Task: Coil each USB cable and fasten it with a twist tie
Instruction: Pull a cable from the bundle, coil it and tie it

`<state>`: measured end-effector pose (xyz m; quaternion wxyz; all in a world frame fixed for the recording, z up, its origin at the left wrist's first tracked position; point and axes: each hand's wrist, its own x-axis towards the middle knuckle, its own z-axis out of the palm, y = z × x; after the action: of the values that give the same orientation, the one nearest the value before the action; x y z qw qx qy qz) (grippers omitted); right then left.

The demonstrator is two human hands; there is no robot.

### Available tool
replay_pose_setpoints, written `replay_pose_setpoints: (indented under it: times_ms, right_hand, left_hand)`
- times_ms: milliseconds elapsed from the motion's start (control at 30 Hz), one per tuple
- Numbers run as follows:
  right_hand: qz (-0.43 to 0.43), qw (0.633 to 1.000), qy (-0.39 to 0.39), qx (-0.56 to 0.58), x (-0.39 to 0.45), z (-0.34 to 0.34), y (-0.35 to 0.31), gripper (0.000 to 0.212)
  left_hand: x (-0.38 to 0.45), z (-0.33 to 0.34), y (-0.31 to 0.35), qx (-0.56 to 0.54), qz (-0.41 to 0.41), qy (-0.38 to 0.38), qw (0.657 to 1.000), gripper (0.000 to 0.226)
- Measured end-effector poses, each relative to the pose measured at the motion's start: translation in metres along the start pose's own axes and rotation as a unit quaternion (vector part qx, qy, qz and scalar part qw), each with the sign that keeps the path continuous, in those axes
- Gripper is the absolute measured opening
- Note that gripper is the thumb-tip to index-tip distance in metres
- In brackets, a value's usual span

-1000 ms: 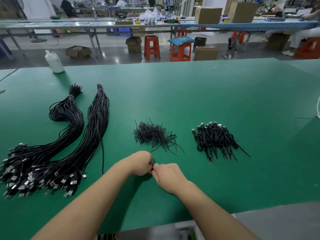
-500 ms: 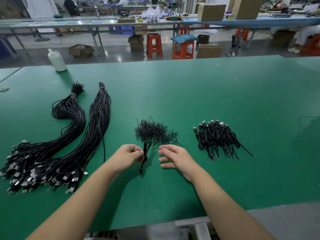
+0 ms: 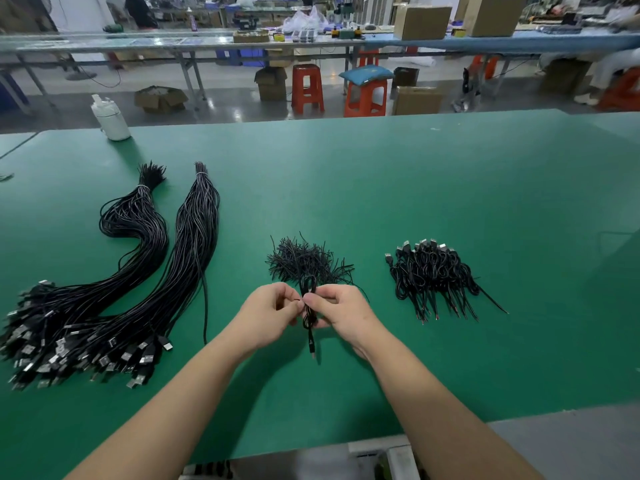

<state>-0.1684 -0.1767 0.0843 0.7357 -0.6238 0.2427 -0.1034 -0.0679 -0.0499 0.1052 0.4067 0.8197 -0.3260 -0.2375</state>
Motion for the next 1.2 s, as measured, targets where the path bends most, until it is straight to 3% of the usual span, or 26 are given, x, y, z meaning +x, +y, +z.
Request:
replay_pose_setpoints:
  times_ms: [133,267,367,433,567,667,867,1000,1100,1200]
  right_hand:
    - [0.037,0.998,0.004,0.042,-0.002,0.001,0.0,0.013]
    - [0.034,0.997,0.061,0.031,-0.003,0.001,0.0,0.028]
    - [-0.014,0.998,0.061,0.024,-0.004,0.003,0.001,0.01]
    - [-0.032,0.999,0.039,0.018,-0.007,0.002,0.0,0.006]
    - [-0.035,0.999,-0.038,0.011,-0.012,-0.004,-0.001,0.024]
    - [-0.042,0.997,0.009,-0.069,-0.013,-0.006,-0.002,0.02]
    - [-0.02,0.998,0.011,-0.065,-0.013,-0.008,0.0,0.002]
    - [-0.014,0.999,0.036,-0.02,-0.013,-0.006,0.0,0.01]
    - [-0.018,0.999,0.017,-0.02,-0.015,-0.006,0.001,0.002]
    - [-0.019,1.0,-0.014,0.017,-0.018,-0.01,-0.002,0.013]
  left_hand:
    - [-0.003,0.001,-0.004,0.065,0.068,0.017,0.995,0.017]
    - [-0.008,0.003,-0.006,0.179,0.167,0.033,0.969,0.02]
    - [-0.012,0.005,-0.003,0.212,0.221,0.061,0.95,0.019]
    - [-0.011,0.003,-0.001,0.173,0.197,0.065,0.963,0.017]
    - [-0.004,-0.003,0.001,0.046,0.085,0.058,0.994,0.015]
    - [-0.003,-0.004,0.005,-0.043,0.051,0.018,0.998,0.013]
    - [-0.006,-0.003,0.008,0.061,0.127,0.037,0.989,0.018]
    - [-0.01,0.001,0.008,0.119,0.169,0.04,0.978,0.02]
    - [-0.012,0.003,0.008,0.133,0.181,0.045,0.973,0.021]
    - [-0.01,0.003,0.006,0.108,0.163,0.061,0.979,0.026]
